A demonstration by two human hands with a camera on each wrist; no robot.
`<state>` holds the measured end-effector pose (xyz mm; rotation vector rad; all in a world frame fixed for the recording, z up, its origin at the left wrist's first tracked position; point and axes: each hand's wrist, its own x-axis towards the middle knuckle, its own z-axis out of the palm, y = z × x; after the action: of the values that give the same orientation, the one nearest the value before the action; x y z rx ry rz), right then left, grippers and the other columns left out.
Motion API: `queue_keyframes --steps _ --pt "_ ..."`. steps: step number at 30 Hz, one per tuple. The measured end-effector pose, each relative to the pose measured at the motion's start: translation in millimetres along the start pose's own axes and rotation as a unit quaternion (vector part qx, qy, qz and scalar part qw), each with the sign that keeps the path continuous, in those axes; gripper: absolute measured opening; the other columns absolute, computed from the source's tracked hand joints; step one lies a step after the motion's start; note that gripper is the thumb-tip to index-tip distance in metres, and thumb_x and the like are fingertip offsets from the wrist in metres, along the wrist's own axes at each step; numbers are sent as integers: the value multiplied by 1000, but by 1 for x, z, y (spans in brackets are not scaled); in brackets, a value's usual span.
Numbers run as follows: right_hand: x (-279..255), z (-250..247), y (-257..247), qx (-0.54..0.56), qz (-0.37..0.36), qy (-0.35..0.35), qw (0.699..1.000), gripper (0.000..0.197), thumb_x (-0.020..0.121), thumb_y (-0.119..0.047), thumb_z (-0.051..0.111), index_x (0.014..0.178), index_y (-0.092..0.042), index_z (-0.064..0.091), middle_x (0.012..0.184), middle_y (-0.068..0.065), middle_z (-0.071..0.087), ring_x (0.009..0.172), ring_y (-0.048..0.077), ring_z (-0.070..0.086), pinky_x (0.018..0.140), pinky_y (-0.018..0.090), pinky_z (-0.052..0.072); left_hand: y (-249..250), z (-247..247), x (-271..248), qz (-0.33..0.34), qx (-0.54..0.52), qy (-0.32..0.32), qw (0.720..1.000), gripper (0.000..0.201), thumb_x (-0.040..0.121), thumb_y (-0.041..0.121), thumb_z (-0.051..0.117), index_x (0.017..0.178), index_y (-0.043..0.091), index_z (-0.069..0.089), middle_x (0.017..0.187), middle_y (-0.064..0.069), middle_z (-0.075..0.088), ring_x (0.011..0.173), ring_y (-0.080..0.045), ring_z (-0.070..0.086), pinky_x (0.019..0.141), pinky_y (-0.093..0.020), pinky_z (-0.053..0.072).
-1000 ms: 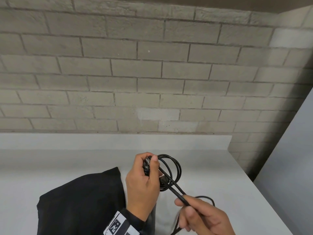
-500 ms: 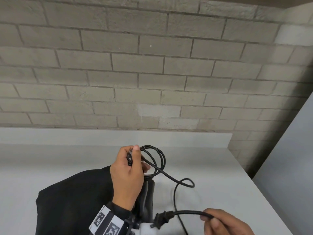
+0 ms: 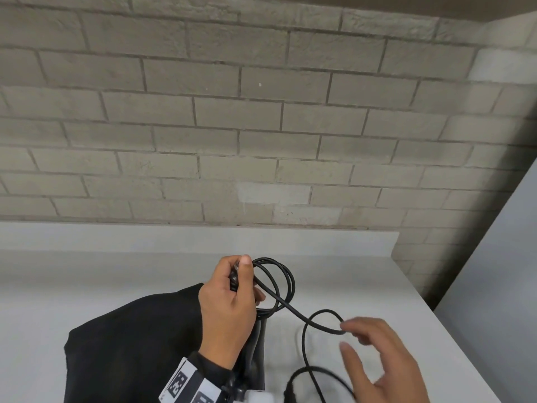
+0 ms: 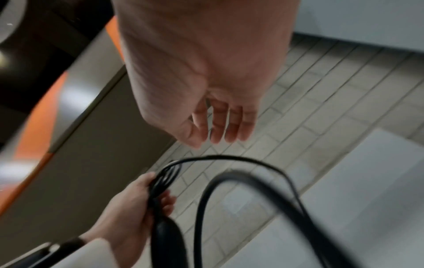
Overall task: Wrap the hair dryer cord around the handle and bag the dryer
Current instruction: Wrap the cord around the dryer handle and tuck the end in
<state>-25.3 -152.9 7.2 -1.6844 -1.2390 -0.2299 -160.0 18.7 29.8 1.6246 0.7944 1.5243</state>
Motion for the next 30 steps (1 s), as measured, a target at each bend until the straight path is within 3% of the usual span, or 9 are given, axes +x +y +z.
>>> queue_keyframes --steps 2,4,6,9,14,19,22,26,30 --pt "6 11 -22 33 5 -2 999 27 76 -39 64 103 -39 61 105 -20 63 100 -2 59 83 7 41 0 2 -1 6 3 -3 1000 32 97 52 45 86 27 61 54 -3 65 46 -11 63 52 -28 51" --pt "11 22 -33 62 51 -105 991 43 78 -47 64 116 -50 46 113 -27 58 106 -10 55 87 4 38 1 3 -2 12 3 -6 1000 30 95 49 46 87 25 62 54 -1 65 47 -11 63 52 -24 49" --pt "15 30 -36 67 42 -207 975 34 85 -48 56 111 -57 36 100 -29 58 90 -5 58 79 11 42 2 2 -3 23 3 -10 1000 25 93 44 47 88 25 63 57 3 65 47 -11 63 52 -22 49" --pt "28 28 -45 -16 -65 -147 987 10 94 -44 45 103 -45 49 83 -21 56 70 2 54 62 18 45 3 -1 -1 39 2 -10 999 22 93 43 47 89 29 63 63 8 66 49 -12 64 52 -26 51" --pt "66 11 -63 -49 -213 -87 972 17 99 -27 49 102 -17 63 80 -3 55 67 17 53 58 32 48 1 -4 -4 82 4 -36 996 21 97 50 46 94 38 62 56 0 64 49 -11 64 53 -17 48" --pt "100 5 -77 30 -195 -92 976 8 96 -15 59 95 -15 66 78 -15 51 69 -1 47 65 9 36 -1 -6 -10 157 -2 -95 983 33 97 61 42 103 33 59 58 8 62 50 -6 63 54 -19 50" --pt "110 7 -84 58 -182 -105 976 8 94 -15 61 91 -15 68 76 -23 51 69 -4 49 66 5 34 0 -8 -10 184 -1 -124 975 44 88 68 52 105 27 59 66 12 63 56 -7 63 57 -25 52" --pt "113 12 -84 98 -150 -113 977 11 94 -22 60 87 -19 68 75 -15 62 69 10 57 61 21 45 4 -10 -10 214 6 -134 968 32 89 55 64 100 26 59 65 12 62 55 -6 61 54 -26 51" --pt "111 19 -79 154 -38 -123 980 12 93 -24 62 83 -24 69 74 -4 67 66 23 60 66 41 51 3 -11 -11 221 10 -151 963 24 97 50 54 98 26 57 61 12 60 53 -6 59 51 -25 49"
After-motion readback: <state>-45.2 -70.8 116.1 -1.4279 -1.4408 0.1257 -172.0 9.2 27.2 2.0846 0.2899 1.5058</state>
